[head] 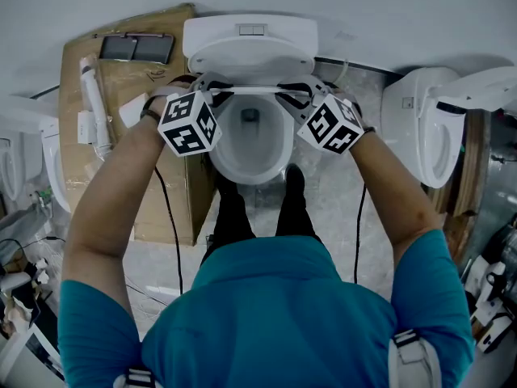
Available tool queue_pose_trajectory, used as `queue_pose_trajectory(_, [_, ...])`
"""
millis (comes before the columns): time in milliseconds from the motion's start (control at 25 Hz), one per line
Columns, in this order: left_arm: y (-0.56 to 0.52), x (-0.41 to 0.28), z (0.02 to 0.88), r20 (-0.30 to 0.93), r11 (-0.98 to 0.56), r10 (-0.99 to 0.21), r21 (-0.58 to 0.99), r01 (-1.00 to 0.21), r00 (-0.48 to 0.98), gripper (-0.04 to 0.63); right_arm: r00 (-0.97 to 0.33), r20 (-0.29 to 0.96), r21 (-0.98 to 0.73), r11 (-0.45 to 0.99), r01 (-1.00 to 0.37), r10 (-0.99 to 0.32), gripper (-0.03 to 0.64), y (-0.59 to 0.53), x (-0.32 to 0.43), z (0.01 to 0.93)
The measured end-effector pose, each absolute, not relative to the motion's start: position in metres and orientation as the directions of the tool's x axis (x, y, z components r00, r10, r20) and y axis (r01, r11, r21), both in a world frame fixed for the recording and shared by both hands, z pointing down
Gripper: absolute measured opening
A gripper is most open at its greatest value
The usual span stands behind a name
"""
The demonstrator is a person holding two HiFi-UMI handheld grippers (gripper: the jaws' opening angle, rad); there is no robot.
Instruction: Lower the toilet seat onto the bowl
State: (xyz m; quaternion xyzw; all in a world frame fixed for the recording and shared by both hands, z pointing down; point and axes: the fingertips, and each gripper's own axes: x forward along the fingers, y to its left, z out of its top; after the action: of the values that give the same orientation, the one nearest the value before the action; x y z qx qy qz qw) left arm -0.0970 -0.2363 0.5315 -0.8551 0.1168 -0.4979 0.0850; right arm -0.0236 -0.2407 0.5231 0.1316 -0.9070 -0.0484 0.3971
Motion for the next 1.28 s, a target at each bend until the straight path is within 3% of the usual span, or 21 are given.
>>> queue_pose_trajectory(1280, [-0.127,-0.094,0.562,0.883,-0.99,-0.122,-0.141,0.008,0.454,0.049,-0.644,0.76,0.081,0.996,-0.032,-0.083,0.06,-0.136,-0.024,0.556])
